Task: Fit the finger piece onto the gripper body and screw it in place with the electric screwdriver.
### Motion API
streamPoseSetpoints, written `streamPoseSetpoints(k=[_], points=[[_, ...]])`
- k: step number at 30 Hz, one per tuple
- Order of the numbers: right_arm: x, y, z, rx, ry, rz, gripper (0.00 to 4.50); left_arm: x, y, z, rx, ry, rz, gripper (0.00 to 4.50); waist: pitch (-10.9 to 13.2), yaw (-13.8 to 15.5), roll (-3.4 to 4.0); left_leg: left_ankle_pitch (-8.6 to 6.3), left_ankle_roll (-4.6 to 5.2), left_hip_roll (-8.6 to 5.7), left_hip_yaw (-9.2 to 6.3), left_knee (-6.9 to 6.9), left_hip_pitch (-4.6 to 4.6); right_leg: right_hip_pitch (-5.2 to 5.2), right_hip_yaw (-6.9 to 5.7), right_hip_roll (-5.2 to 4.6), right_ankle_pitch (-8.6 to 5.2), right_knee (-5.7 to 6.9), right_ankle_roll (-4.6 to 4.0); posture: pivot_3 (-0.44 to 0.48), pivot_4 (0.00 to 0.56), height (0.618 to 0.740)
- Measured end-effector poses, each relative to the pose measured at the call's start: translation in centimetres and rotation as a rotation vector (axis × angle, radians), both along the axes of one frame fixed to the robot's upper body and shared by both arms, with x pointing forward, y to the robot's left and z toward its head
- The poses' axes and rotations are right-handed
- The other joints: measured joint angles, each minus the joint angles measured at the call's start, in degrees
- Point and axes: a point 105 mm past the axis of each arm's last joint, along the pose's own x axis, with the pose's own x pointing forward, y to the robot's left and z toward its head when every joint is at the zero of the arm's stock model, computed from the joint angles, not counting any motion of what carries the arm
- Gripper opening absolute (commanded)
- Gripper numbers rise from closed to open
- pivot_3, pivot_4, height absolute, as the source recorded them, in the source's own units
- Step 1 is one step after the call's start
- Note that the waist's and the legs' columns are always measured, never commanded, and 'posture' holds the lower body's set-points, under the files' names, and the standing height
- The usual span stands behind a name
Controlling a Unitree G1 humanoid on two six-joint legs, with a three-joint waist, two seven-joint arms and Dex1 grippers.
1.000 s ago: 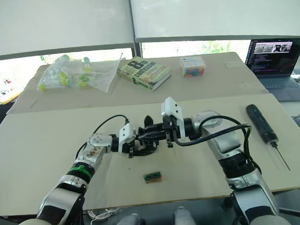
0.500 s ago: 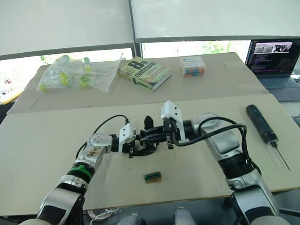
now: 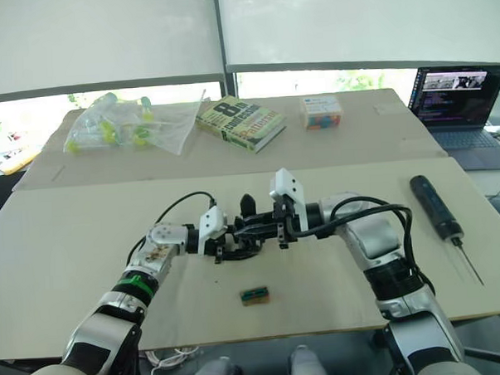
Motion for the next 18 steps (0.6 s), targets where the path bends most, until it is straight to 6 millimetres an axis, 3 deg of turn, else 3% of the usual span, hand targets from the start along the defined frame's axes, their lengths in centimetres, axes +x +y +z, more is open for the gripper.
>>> streamPoseSetpoints(k=[6, 15, 18], points=[[0.2, -0.2, -0.4, 0.011, -0.012, -0.018, 0.3, 0.0, 0.0, -0.1, 0.007, -0.001, 0.003, 2.32, -0.04, -0.02, -0.01, -0.02, 0.03, 0.01, 0.0, -0.04, 0.25, 0.28, -0.01, 0.01, 0.0, -0.08, 0.01, 0.0, 0.15, 0.74], [0.3, -0.9, -1.8, -0.002, -0.111, 0.041, 0.3, 0.0, 0.2, -0.7, 0.026, 0.014, 0.02, 2.32, -0.04, -0.25, 0.0, -0.14, 0.22, 0.1, 0.01, -0.31, 1.68, 1.83, -0.08, 0.12, -0.07, -0.65, 0.11, 0.0, 0.15, 0.74], [0.5, -0.8, -1.5, -0.01, -0.109, 0.056, 0.3, 0.0, 0.2, -0.7, 0.027, 0.014, 0.019, 2.32, -0.05, -0.34, 0.0, -0.15, 0.24, 0.11, 0.0, -0.33, 1.71, 1.86, -0.08, 0.12, -0.08, -0.66, 0.12, 0.0, 0.15, 0.74]])
